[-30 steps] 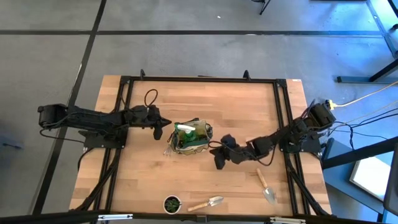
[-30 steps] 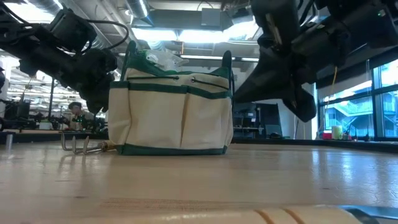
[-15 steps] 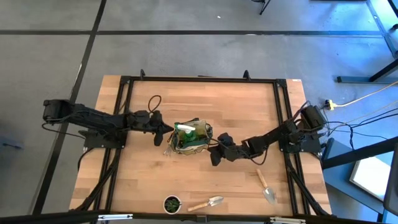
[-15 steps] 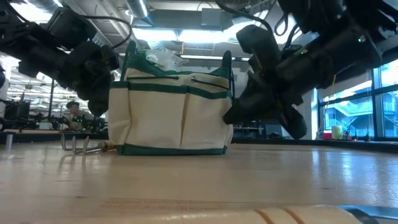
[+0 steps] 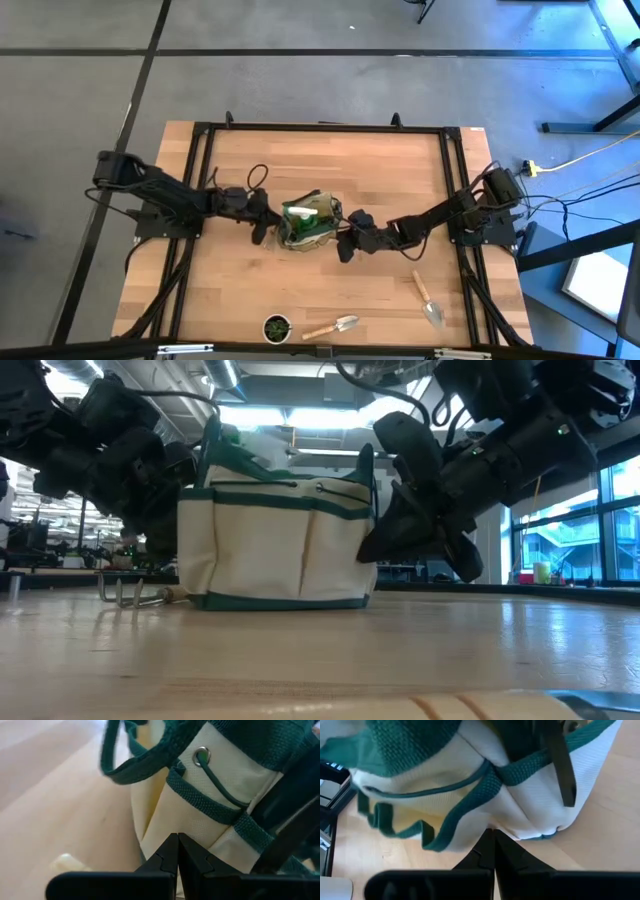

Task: Pick & Place Garden tools in Gardening bag
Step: Adjust the green gardening bag

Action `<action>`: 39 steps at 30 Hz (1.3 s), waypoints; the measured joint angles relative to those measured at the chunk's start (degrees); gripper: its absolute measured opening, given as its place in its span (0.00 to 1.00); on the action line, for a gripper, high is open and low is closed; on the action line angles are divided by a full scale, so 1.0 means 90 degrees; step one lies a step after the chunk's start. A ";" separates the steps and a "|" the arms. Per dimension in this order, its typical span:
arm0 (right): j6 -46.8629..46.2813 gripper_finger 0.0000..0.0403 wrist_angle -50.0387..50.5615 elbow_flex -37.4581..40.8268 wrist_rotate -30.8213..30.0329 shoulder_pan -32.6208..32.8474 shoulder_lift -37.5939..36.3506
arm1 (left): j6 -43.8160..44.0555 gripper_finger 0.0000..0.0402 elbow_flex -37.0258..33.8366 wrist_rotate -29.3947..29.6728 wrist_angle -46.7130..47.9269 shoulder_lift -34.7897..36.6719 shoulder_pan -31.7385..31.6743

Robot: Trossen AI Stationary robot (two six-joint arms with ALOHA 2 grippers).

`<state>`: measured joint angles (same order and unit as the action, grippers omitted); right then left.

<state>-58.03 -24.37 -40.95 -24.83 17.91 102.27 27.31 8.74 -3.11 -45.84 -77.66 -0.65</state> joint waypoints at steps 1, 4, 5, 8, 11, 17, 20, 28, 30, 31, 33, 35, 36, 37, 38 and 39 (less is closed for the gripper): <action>0.0017 0.00 0.0003 0.0000 0.0005 -0.0018 -0.0001 | 0.0002 0.00 0.0055 -0.0041 0.0015 -0.0054 0.0043; 0.0045 0.00 0.0018 0.0000 0.0077 -0.0059 -0.0003 | 0.0004 0.00 0.0230 -0.0164 0.0079 -0.0192 0.0180; 0.0045 0.00 0.0018 0.0000 0.0101 -0.0070 -0.0003 | 0.0001 0.00 0.0290 -0.0191 0.0090 -0.0238 0.0224; 0.0047 0.00 0.0037 0.0000 0.0101 -0.0070 -0.0006 | -0.0059 0.00 0.0505 -0.0281 0.0131 -0.0377 0.0337; 0.0047 0.00 0.0051 0.0000 0.0121 -0.0070 -0.0006 | -0.0106 0.00 0.0742 -0.0402 0.0309 -0.0492 0.0417; 0.0018 0.00 0.0136 0.0000 0.0122 -0.0070 -0.0008 | -0.0166 0.00 0.1015 -0.0543 0.0718 -0.0787 0.0491; 0.0018 0.00 0.0131 0.0000 0.0121 -0.0070 -0.0016 | -0.0156 0.00 0.1026 -0.0604 0.0780 -0.0884 0.0491; 0.0042 0.00 0.0123 0.0000 0.0121 -0.0178 -0.0025 | -0.0050 0.00 0.1024 -0.0837 0.1144 -0.0911 0.0525; 0.0045 0.00 0.0143 0.0000 0.0121 -0.0201 -0.0028 | -0.0051 0.00 0.1024 -0.0883 0.1130 -0.0911 0.0587; 0.0045 0.00 0.0150 0.0000 0.0121 -0.0205 -0.0028 | -0.0051 0.00 0.1024 -0.0896 0.1124 -0.0911 0.0616; 0.0045 0.00 0.0152 0.0000 0.0121 -0.0208 -0.0028 | -0.0051 0.00 0.1024 -0.0949 0.1119 -0.0911 0.0660; 0.0045 0.00 0.0159 0.0000 0.0123 -0.0222 -0.0030 | -0.0051 0.00 0.1024 -0.0947 0.1119 -0.0911 0.0697; 0.0045 0.00 0.0159 0.0000 0.0150 -0.0235 -0.0030 | -0.0051 0.00 0.1024 -0.0951 0.1116 -0.0911 0.0699; 0.0045 0.00 0.0159 0.0000 0.0192 -0.0248 -0.0030 | -0.0049 0.00 0.1024 -0.0955 0.1110 -0.0911 0.0699; 0.0047 0.00 0.0159 0.0000 0.0233 -0.0266 -0.0030 | -0.0049 0.00 0.1024 -0.0957 0.1107 -0.0911 0.0699; 0.0048 0.00 0.0161 0.0000 0.0279 -0.0286 -0.0030 | -0.0043 0.00 0.1024 -0.0959 0.1107 -0.0911 0.0699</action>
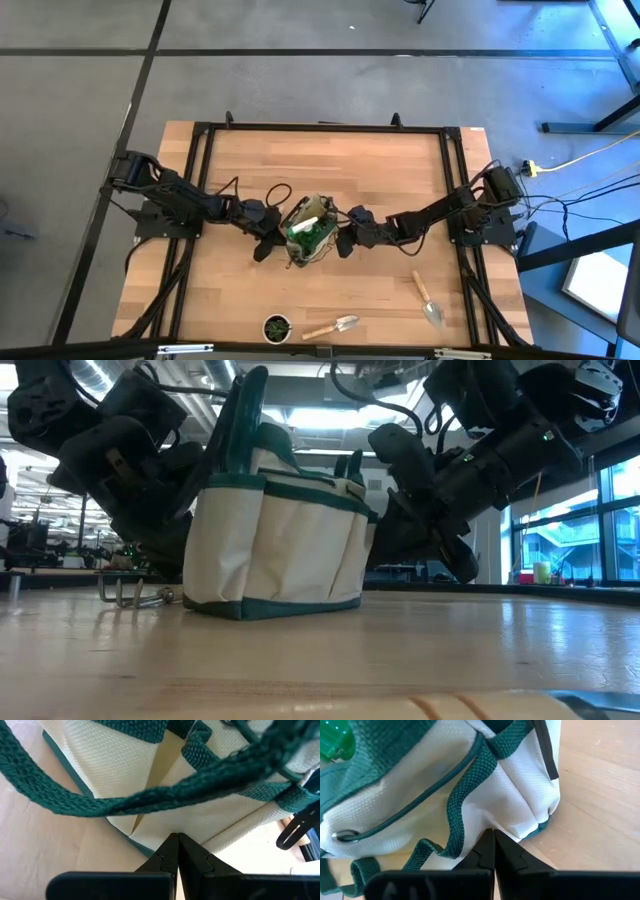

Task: Pick & Place Garden tools in Gardening bag
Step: Adjust the green gardening bag

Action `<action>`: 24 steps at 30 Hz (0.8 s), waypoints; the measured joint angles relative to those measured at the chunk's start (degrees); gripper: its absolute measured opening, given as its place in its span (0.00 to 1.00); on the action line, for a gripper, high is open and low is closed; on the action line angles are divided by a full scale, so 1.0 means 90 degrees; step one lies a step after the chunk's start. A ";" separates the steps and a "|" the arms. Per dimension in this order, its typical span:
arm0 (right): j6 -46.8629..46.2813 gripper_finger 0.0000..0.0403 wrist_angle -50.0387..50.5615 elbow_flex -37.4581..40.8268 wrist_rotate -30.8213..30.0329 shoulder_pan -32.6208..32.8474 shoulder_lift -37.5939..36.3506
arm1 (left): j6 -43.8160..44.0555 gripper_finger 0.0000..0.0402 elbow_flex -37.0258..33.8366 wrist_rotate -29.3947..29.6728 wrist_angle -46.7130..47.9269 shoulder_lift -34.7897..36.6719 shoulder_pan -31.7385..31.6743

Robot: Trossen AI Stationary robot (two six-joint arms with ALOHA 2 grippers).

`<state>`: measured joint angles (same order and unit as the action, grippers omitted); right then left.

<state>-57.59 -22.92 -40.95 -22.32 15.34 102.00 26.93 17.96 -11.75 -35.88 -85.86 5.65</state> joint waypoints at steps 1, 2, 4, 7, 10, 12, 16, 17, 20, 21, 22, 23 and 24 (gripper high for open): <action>0.0012 0.00 0.0006 0.0000 0.0035 -0.0020 0.0000 | 0.0019 0.00 0.0000 0.0000 0.0000 0.0000 0.0000; 0.0021 0.00 0.0027 0.0000 0.0059 -0.0038 -0.0007 | 0.0026 0.00 0.0009 0.0000 0.0007 0.0000 0.0007; 0.0023 0.00 0.0215 0.0000 0.0107 -0.0071 -0.0103 | 0.0023 0.00 0.0053 0.0002 0.0015 0.0000 0.0053; 0.0023 0.00 0.0517 -0.0002 0.0060 -0.0118 -0.0291 | -0.0024 0.00 0.0119 -0.0054 0.0010 0.0000 0.0168; 0.0085 0.00 0.0666 -0.0002 -0.0167 -0.0127 -0.0527 | -0.0052 0.00 0.0136 -0.0068 0.0010 0.0000 0.0247; 0.0156 0.00 0.0746 -0.0002 -0.0234 -0.0131 -0.0648 | -0.0043 0.00 0.0136 -0.0066 0.0019 0.0000 0.0283; 0.0223 0.00 0.0687 -0.0002 -0.0209 -0.0202 -0.0692 | 0.0027 0.00 0.0136 -0.0066 0.0066 0.0000 0.0370; 0.0231 0.00 0.0687 -0.0002 -0.0207 -0.0222 -0.0701 | 0.0029 0.00 0.0136 -0.0066 0.0063 0.0000 0.0383; 0.0234 0.00 0.0818 -0.0002 -0.0202 -0.0275 -0.0702 | 0.0066 0.00 0.0136 -0.0066 0.0065 0.0000 0.0424; 0.0234 0.00 0.0814 -0.0002 -0.0199 -0.0283 -0.0702 | 0.0090 0.00 0.0136 -0.0066 0.0072 0.0000 0.0431; 0.0235 0.00 0.0804 -0.0002 -0.0199 -0.0292 -0.0702 | 0.0094 0.00 0.0136 -0.0066 0.0077 0.0000 0.0439; 0.0237 0.00 0.0797 -0.0002 -0.0199 -0.0303 -0.0702 | 0.0095 0.00 0.0136 -0.0063 0.0080 0.0000 0.0449; 0.0252 0.00 0.0795 -0.0002 -0.0187 -0.0316 -0.0702 | 0.0094 0.00 0.0136 -0.0066 0.0085 0.0000 0.0458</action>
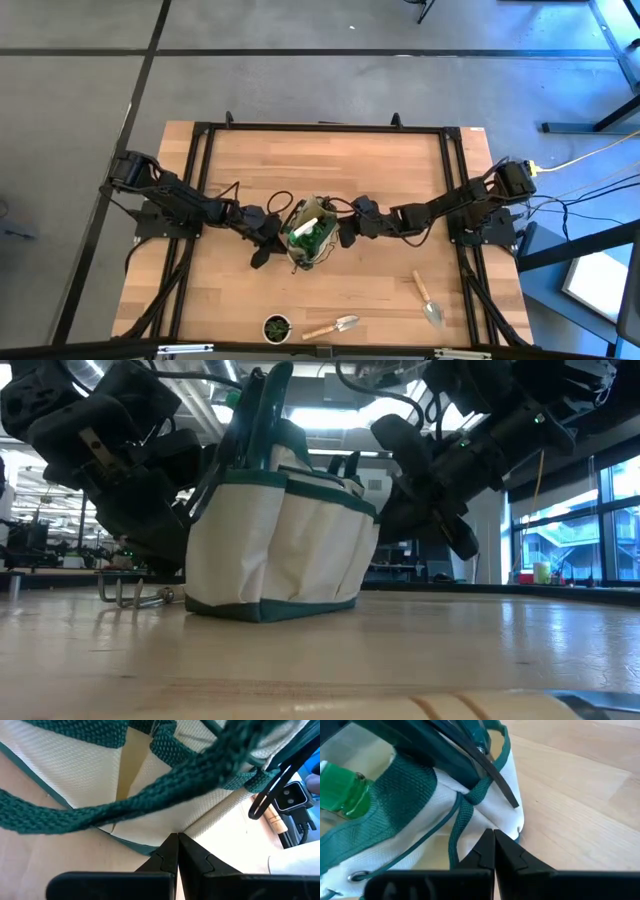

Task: Pick & Place Garden tools in Gardening bag
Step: Adjust the green gardening bag

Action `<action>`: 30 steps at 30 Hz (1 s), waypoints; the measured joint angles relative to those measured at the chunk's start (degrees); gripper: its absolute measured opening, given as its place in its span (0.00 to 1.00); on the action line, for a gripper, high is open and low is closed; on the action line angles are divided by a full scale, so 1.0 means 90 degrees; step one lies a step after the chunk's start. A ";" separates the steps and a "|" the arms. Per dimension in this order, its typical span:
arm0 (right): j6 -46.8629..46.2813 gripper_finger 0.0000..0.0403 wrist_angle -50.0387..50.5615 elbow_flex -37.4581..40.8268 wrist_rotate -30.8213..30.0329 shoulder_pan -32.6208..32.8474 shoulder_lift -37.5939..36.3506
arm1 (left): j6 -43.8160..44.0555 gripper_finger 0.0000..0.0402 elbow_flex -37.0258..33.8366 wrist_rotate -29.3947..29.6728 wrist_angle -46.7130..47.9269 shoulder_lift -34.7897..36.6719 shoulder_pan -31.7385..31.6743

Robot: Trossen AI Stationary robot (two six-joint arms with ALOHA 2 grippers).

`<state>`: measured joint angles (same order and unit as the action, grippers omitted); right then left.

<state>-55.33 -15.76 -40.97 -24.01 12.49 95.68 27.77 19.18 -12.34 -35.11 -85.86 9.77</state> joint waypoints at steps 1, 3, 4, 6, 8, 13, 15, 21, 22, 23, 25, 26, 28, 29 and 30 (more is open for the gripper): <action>0.0031 0.00 -0.0011 0.0000 0.0009 -0.0012 0.0000 | 0.0000 0.00 0.0000 -0.0001 0.0002 0.0000 0.0001; 0.0034 0.00 -0.0014 0.0000 0.0009 -0.0043 0.0002 | 0.0002 0.00 0.0000 -0.0003 0.0005 0.0000 0.0001; 0.0034 0.00 -0.0022 0.0000 0.0009 -0.0062 0.0002 | 0.0000 0.00 0.0000 -0.0023 0.0005 0.0000 0.0001; 0.0057 0.00 -0.0075 0.0000 0.0009 -0.0099 0.0002 | 0.0000 0.00 0.0000 -0.0053 0.0007 0.0000 0.0001; 0.0077 0.00 -0.0156 0.0000 0.0008 -0.0126 0.0005 | 0.0001 0.00 0.0000 -0.0071 0.0007 0.0000 0.0001; 0.0200 0.00 -0.0381 0.0000 0.0012 -0.0168 0.0007 | 0.0000 0.00 0.0000 -0.0097 0.0005 0.0000 0.0001; 0.0226 0.00 -0.0508 0.0000 0.0024 -0.0181 0.0007 | 0.0000 0.00 0.0000 -0.0119 -0.0011 0.0000 0.0001; 0.0360 0.00 -0.0719 0.0000 0.0024 -0.0215 0.0010 | -0.0053 0.00 0.0207 -0.0329 -0.0082 -0.0304 0.0001; 0.0366 0.00 -0.0726 0.0000 0.0024 -0.0232 0.0010 | -0.0094 0.00 0.0279 -0.0353 -0.0080 -0.0409 0.0001; 0.0367 0.00 -0.0725 0.0000 0.0024 -0.0254 0.0010 | -0.0125 0.00 0.0361 -0.0416 -0.0080 -0.0524 0.0001; 0.0412 0.00 -0.0725 0.0000 0.0026 -0.0309 0.0010 | -0.0264 0.00 0.0583 -0.0563 -0.0122 -0.0822 -0.0010; 0.0428 0.00 -0.0725 0.0000 0.0026 -0.0319 0.0010 | -0.0339 0.00 0.0682 -0.0646 -0.0142 -0.0944 -0.0024; 0.0453 0.00 -0.0723 0.0000 0.0029 -0.0338 0.0010 | -0.0492 0.00 0.0852 -0.0724 -0.0174 -0.1158 -0.0048; 0.0489 0.00 -0.0721 0.0000 0.0051 -0.0347 0.0010 | -0.0513 0.00 0.0922 -0.0762 -0.0177 -0.1236 -0.0068; 0.0490 0.00 -0.0723 0.0000 0.0102 -0.0348 0.0010 | -0.0515 0.00 0.0963 -0.0813 -0.0174 -0.1286 -0.0089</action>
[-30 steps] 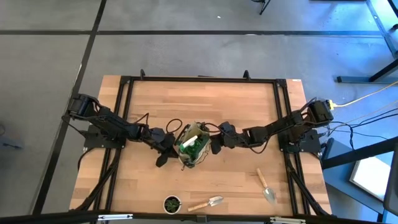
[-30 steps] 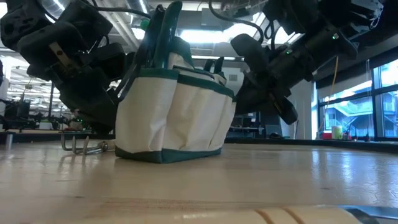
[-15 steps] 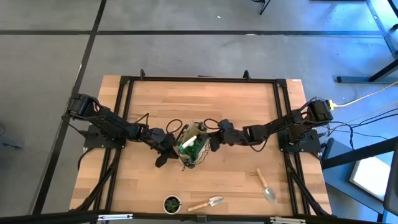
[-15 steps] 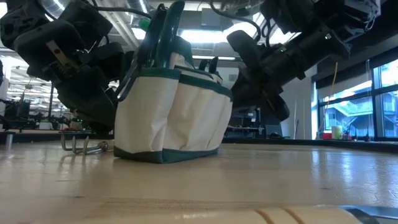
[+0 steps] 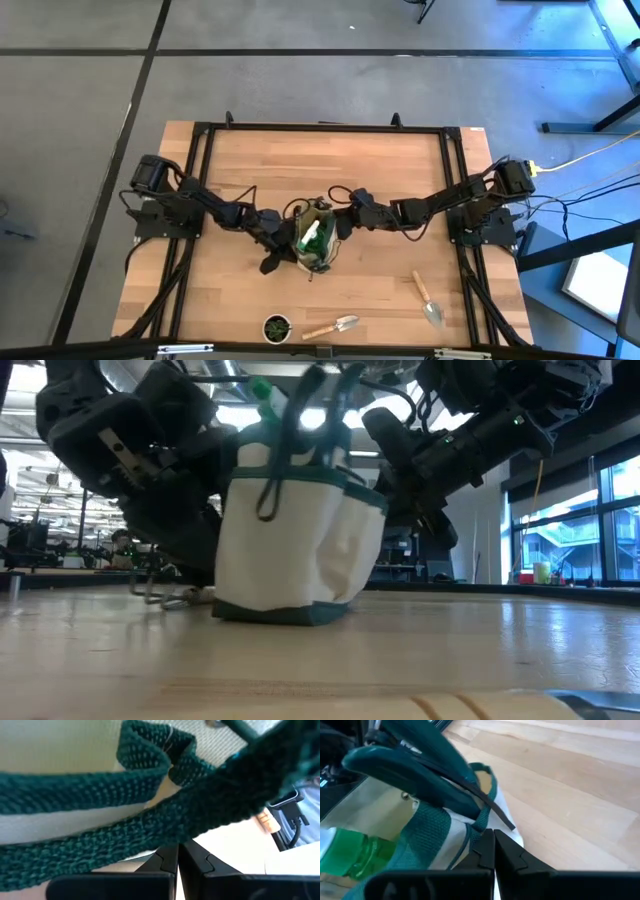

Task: Pick & Place Garden tools in Gardening bag
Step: Adjust the green gardening bag

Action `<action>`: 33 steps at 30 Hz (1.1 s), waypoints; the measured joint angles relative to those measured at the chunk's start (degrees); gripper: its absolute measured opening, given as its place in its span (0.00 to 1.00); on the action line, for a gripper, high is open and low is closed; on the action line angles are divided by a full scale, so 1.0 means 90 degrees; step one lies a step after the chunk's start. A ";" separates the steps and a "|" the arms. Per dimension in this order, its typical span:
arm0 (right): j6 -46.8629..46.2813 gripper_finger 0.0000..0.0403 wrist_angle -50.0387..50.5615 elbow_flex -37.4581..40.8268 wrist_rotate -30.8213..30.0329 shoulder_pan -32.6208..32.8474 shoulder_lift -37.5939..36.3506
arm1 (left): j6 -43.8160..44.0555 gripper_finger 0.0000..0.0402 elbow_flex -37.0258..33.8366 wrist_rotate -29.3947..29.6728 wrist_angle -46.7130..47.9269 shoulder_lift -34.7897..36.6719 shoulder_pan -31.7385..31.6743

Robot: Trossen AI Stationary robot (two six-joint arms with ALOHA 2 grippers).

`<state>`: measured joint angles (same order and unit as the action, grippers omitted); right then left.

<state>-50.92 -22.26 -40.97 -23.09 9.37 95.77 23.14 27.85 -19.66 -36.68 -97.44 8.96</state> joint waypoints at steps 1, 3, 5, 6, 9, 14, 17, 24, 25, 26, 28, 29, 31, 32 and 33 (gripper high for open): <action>0.0000 0.00 0.0000 0.0000 0.0050 0.0000 0.0000 | 0.0005 0.00 0.0025 -0.0036 0.0016 -0.0011 -0.0014; 0.0001 0.00 0.0008 0.0000 0.0109 0.0000 0.0000 | 0.0002 0.00 0.0027 -0.0052 0.0039 0.0003 -0.0019; 0.0044 0.00 0.0024 0.0000 0.0122 0.0003 0.0000 | -0.0003 0.00 0.0020 -0.0049 0.0101 0.0068 -0.0019; 0.0047 0.00 0.0030 0.0000 0.0132 0.0007 0.0000 | 0.0000 0.00 0.0018 -0.0049 0.0146 0.0100 -0.0019; 0.0068 0.00 0.0033 0.0000 0.0236 0.0007 0.0000 | 0.0030 0.00 0.0008 0.0063 0.0567 0.0279 -0.0018; 0.0094 0.00 0.0142 0.0000 0.0264 0.0007 0.0002 | 0.0060 0.00 -0.0006 0.0739 0.1605 0.0688 0.0027; 0.0095 0.00 0.0162 0.0000 0.0267 0.0010 0.0002 | 0.0012 0.00 -0.0009 0.0926 0.1663 0.0842 0.0079; 0.0274 0.00 0.0319 0.0001 0.0334 0.0012 -0.0170 | -0.0116 0.00 -0.0002 0.1296 0.1799 0.1130 0.0130; 0.0287 0.00 0.0360 0.0000 0.0333 0.0012 -0.0228 | -0.0117 0.00 0.0001 0.1314 0.1896 0.1167 0.0131; 0.0300 0.00 0.0450 0.0000 0.0330 0.0012 -0.0286 | -0.0117 0.00 0.0001 0.1345 0.1974 0.1198 0.0139; 0.0335 0.00 0.0576 0.0000 0.0323 0.0012 -0.0418 | -0.0120 0.00 -0.0001 0.1348 0.1968 0.1206 0.0139; 0.0335 0.00 0.0580 0.0000 0.0278 0.0012 -0.0459 | -0.0122 0.00 0.0000 0.1348 0.1976 0.1208 0.0139; 0.0362 0.00 0.0689 0.0000 0.0213 0.0012 -0.0529 | -0.0128 0.00 -0.0002 0.1367 0.1981 0.1208 0.0137; 0.0379 0.00 0.0701 0.0000 0.0213 0.0011 -0.0549 | -0.0131 0.00 0.0001 0.1405 0.1988 0.1208 0.0137; 0.0379 0.00 0.0698 0.0000 0.0211 0.0010 -0.0560 | -0.0134 0.00 0.0001 0.1446 0.2028 0.1209 0.0137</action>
<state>-47.51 -15.98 -40.97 -21.19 9.45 90.73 21.94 27.86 -6.65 -18.43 -86.55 10.20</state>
